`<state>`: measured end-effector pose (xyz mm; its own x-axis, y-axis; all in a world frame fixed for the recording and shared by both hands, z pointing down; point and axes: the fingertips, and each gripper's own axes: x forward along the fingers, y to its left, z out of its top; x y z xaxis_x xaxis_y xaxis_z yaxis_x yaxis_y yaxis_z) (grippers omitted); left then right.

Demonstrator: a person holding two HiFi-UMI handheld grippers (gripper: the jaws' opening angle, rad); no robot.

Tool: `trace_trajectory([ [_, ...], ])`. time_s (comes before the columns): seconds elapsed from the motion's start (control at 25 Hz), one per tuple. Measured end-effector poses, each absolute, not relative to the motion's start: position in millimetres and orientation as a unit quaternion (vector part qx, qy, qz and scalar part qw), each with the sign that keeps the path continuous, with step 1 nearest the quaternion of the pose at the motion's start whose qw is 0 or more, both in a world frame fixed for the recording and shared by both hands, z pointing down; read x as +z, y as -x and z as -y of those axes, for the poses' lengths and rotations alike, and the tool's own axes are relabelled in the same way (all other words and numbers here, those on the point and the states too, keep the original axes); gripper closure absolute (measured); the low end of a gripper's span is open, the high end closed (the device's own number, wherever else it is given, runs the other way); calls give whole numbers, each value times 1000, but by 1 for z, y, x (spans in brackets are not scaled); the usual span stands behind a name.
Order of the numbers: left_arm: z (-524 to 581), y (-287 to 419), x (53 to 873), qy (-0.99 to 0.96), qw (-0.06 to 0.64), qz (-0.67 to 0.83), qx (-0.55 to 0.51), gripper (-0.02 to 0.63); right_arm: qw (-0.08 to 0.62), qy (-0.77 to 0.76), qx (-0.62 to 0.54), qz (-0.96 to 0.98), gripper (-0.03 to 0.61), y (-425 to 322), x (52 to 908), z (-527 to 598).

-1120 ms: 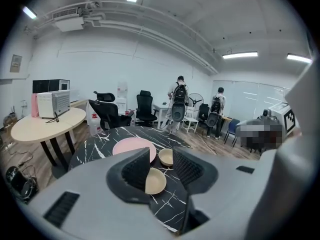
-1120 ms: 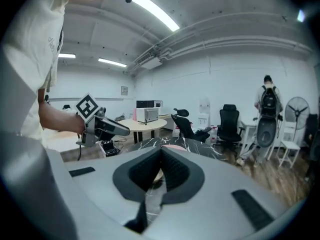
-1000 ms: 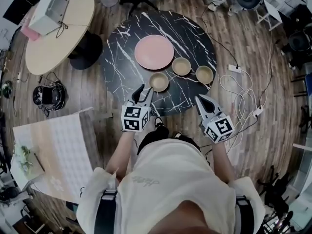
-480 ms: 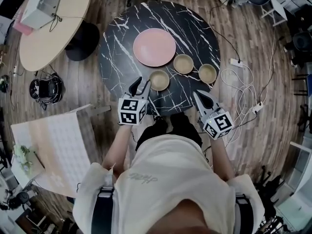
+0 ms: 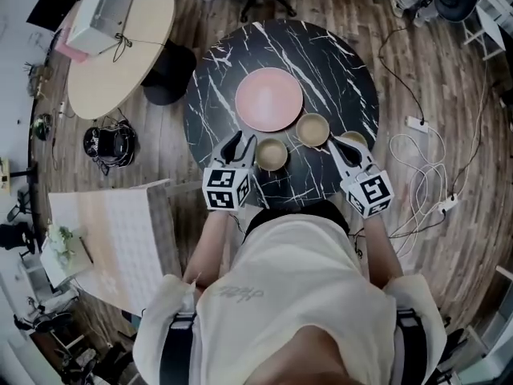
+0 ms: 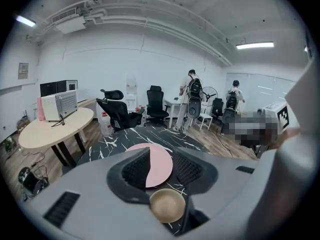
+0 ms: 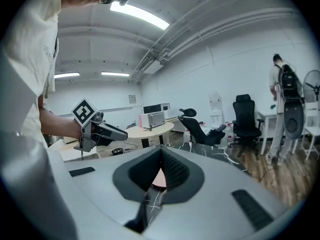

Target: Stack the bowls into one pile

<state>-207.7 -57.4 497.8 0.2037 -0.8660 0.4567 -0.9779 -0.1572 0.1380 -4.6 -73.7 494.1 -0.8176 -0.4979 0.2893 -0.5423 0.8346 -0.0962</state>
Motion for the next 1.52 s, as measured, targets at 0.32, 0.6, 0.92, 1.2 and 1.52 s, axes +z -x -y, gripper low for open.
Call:
trace_trajectory([
  [0.32,80,201,489,-709,246,656,85,463,127,-229,102,960,573,-7,506,108],
  [0.6,71,223,520,-678,266,676,117,466,144,-212,104,961,574,-9,521,109],
  [0.92,64,230,588,-687,310,638,160,466,157,-241,113,951,573,2,527,93],
  [1.2,65,225,640,-705,334,597,186,466,191,-228,107,949,573,27,537,76],
  [1.52,48,226,707,-703,383,552,232,472,212,-229,109,944,573,52,543,57],
])
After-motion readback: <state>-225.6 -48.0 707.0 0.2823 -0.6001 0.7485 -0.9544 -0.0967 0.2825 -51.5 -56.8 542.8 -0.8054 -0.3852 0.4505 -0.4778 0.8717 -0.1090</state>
